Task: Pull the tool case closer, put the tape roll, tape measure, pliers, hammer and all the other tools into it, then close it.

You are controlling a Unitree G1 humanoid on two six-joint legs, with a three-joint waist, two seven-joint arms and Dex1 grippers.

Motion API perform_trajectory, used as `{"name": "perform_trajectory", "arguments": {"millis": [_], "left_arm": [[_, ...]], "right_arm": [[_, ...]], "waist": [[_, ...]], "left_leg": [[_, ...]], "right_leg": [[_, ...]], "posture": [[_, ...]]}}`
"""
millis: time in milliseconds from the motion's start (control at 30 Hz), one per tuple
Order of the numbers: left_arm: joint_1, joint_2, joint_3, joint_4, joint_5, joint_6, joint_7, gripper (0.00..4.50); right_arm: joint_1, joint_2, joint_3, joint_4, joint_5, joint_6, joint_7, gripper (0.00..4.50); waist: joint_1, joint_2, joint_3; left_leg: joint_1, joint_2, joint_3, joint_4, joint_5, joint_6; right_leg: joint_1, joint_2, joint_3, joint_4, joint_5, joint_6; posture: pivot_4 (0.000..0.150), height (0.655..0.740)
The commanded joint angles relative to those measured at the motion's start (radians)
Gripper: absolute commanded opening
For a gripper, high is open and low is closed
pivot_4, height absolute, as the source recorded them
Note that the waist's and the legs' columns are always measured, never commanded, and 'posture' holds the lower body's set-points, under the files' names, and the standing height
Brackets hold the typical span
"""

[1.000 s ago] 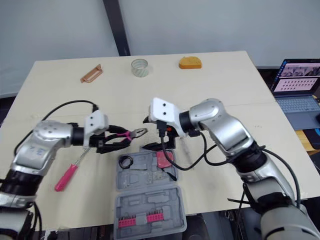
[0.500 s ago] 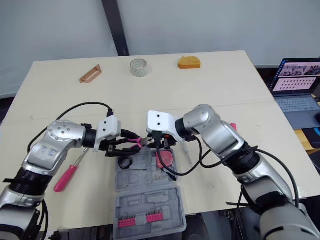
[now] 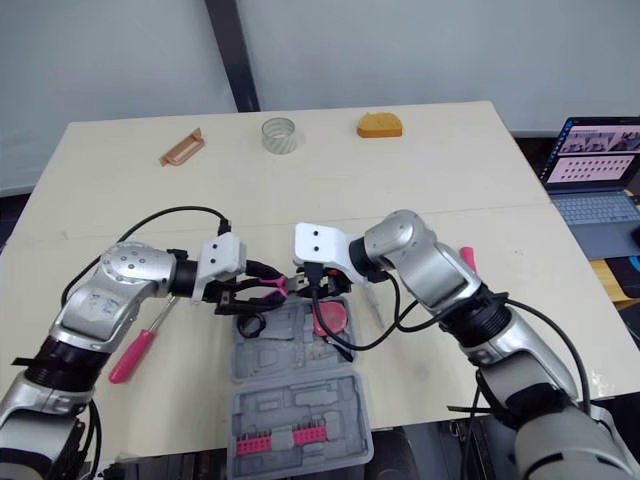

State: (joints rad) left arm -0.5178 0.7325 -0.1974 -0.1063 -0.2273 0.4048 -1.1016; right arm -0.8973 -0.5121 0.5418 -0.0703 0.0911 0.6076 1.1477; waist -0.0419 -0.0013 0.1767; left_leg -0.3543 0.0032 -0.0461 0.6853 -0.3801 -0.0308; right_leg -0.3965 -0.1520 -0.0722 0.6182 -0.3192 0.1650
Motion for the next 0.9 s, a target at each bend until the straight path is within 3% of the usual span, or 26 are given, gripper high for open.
{"name": "perform_trajectory", "arguments": {"millis": [33, 167, 300, 533, 667, 700, 900], "left_arm": [[-0.017, -0.005, 0.012, -0.025, -0.001, -0.009, 0.002, 2.33], [-0.014, -0.008, 0.012, -0.031, 0.0, -0.008, 0.002, 2.33], [-0.008, -0.006, 0.013, -0.038, -0.002, -0.006, 0.002, 2.33], [0.004, -0.004, 0.015, -0.047, -0.007, 0.005, 0.001, 2.33], [0.037, 0.019, 0.055, -0.073, -0.038, 0.007, -0.011, 4.21], [0.055, 0.029, 0.079, -0.091, -0.058, 0.012, -0.017, 4.47], [0.241, 0.103, 0.276, -0.195, -0.158, -0.033, -0.046, 4.5]], "right_arm": [[-0.008, 0.005, -0.015, -0.04, 0.002, -0.013, 0.012, 2.2], [0.0, 0.005, -0.015, -0.055, 0.003, -0.005, 0.011, 2.2], [0.006, 0.003, -0.017, -0.067, 0.004, -0.001, 0.01, 0.99], [0.016, -0.003, -0.024, -0.067, 0.003, -0.01, 0.011, 0.97], [0.039, -0.02, -0.039, -0.069, -0.005, -0.039, 0.002, 0.97], [0.053, -0.029, -0.047, -0.075, -0.005, -0.05, 0.001, 0.97], [0.178, -0.065, -0.126, -0.141, 0.026, -0.149, -0.021, 0.97]], "waist": [[0.0, 0.0, 0.0], [-0.001, 0.0, 0.0], [-0.001, 0.0, 0.0], [-0.002, 0.0, 0.0], [-0.002, 0.0, 0.0], [-0.002, 0.0, 0.0], [-0.005, 0.0, 0.0]], "left_leg": [[0.0, 0.0, 0.0, 0.0, 0.0, 0.0], [0.0, 0.0, 0.0, 0.0, 0.0, 0.0], [0.0, 0.0, 0.0, 0.0, 0.0, 0.0], [0.0, 0.0, 0.0, 0.001, 0.0, 0.0], [0.0, 0.0, 0.0, 0.001, 0.0, 0.0], [0.0, 0.0, 0.0, 0.001, 0.0, 0.0], [0.0, 0.0, 0.0, 0.0, 0.0, 0.0]], "right_leg": [[0.0, 0.0, 0.0, 0.0, 0.0, 0.0], [0.0, 0.0, 0.0, 0.0, 0.0, 0.0], [0.0, 0.0, 0.0, 0.0, 0.0, 0.0], [0.0, 0.0, 0.0, 0.001, 0.0, 0.0], [0.0, 0.0, 0.0, 0.001, 0.0, 0.0], [0.0, 0.0, 0.0, 0.001, 0.0, 0.0], [0.0, 0.0, 0.0, 0.001, 0.0, 0.0]], "posture": [[0.15, 0.74], [0.15, 0.74], [0.15, 0.74], [0.15, 0.74], [0.15, 0.74], [0.15, 0.74], [0.15, 0.74]]}}
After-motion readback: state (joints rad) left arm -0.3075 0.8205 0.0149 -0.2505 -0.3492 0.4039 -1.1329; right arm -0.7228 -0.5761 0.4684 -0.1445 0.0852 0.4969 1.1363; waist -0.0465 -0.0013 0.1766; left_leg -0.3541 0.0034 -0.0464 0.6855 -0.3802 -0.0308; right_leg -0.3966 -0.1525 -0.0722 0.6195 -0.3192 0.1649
